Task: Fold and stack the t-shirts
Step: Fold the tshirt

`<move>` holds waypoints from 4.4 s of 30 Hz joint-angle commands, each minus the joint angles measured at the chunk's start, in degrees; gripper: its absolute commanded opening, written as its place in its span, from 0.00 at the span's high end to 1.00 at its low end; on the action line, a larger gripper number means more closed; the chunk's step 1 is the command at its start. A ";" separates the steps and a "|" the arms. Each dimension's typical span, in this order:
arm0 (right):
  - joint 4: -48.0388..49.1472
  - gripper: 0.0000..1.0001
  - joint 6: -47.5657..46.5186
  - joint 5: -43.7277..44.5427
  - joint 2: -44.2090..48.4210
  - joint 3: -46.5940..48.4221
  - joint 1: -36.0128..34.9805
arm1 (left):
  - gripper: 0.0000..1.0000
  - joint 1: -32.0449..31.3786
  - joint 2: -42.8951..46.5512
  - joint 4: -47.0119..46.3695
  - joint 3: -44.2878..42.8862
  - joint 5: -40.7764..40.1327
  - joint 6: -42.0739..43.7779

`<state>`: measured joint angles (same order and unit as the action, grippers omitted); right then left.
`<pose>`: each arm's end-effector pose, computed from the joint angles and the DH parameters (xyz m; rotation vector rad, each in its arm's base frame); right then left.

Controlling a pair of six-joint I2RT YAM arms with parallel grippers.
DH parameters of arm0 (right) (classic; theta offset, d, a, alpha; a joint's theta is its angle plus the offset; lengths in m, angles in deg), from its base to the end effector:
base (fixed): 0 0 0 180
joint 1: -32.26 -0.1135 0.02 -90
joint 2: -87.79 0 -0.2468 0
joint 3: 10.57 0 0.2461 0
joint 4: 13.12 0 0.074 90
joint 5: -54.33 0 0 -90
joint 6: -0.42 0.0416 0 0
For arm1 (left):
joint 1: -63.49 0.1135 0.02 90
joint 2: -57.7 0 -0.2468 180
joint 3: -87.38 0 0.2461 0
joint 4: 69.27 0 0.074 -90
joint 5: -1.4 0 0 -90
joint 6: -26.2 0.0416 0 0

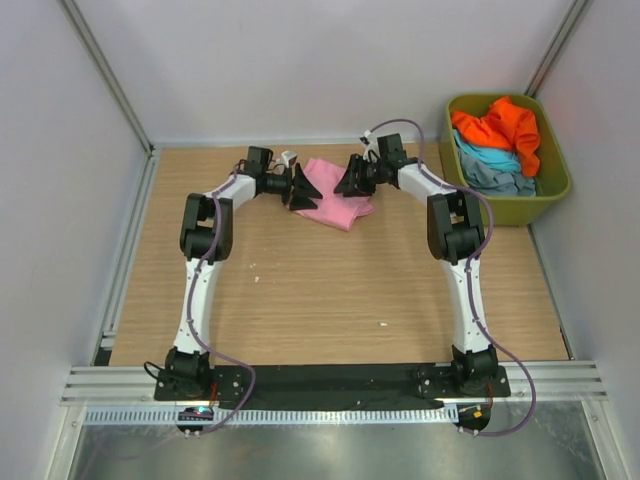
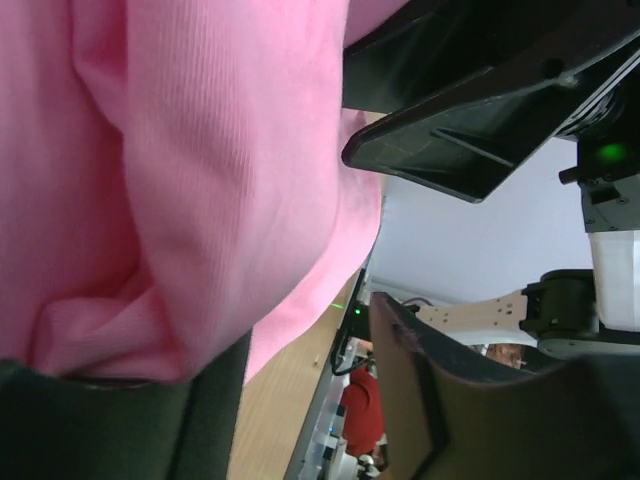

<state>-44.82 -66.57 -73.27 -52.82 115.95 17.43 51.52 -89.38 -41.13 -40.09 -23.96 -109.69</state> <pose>0.5001 0.1587 0.1335 -0.1598 2.4177 1.0890 0.5016 -0.1448 0.0971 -0.1411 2.5051 -1.8051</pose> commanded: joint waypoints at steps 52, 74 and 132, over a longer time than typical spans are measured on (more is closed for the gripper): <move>-3.95 0.44 -4.81 5.96 4.82 7.84 -6.70 | 0.30 3.27 1.71 22.10 -4.17 -10.77 28.49; -1.93 0.45 -6.58 4.30 16.51 -3.14 -5.38 | 0.24 5.90 11.91 27.99 1.47 -16.74 31.12; 3.51 0.47 1.49 -4.66 13.88 -3.50 -7.32 | 0.23 4.93 7.78 18.41 1.48 -10.77 21.28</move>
<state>-47.68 -72.15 -71.88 -43.23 109.48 10.57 55.54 -84.27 -23.17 -39.89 -33.09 -88.93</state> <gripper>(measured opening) 0.538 0.765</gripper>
